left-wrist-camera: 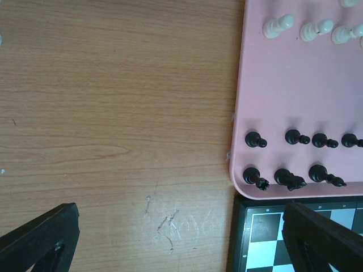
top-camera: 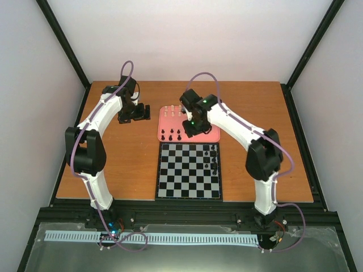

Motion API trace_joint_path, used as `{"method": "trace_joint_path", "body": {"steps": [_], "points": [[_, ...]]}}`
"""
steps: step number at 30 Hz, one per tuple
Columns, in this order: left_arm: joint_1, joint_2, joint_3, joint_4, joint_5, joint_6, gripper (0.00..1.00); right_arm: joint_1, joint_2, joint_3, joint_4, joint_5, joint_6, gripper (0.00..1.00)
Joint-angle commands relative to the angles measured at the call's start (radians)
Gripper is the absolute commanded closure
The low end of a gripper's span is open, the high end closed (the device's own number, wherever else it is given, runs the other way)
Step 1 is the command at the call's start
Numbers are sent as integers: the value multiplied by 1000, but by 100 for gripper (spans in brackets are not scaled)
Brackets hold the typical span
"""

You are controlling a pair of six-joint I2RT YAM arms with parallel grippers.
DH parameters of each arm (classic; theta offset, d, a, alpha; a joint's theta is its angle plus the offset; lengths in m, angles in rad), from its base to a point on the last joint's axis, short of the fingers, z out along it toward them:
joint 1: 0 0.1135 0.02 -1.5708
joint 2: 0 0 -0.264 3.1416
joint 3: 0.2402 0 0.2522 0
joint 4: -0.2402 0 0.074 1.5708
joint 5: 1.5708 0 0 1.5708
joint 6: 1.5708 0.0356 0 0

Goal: Set up the chess pieces on the board
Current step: Pick up the chess piece from the storage box.

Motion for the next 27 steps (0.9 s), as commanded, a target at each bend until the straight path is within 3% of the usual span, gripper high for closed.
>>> {"method": "trace_joint_path", "body": {"steps": [1, 10, 16, 27], "points": [[0, -24, 41, -1, -2, -7, 0, -59, 176, 139, 105, -21, -37, 51], [0, -21, 42, -3, -4, -7, 0, -85, 444, 384, 114, -87, -39, 54], [0, -13, 40, -3, -9, -6, 0, -86, 481, 401, 101, -94, -52, 63], [0, 1, 46, -3, -5, -7, 0, -89, 514, 399, 79, -74, -62, 67]]}}
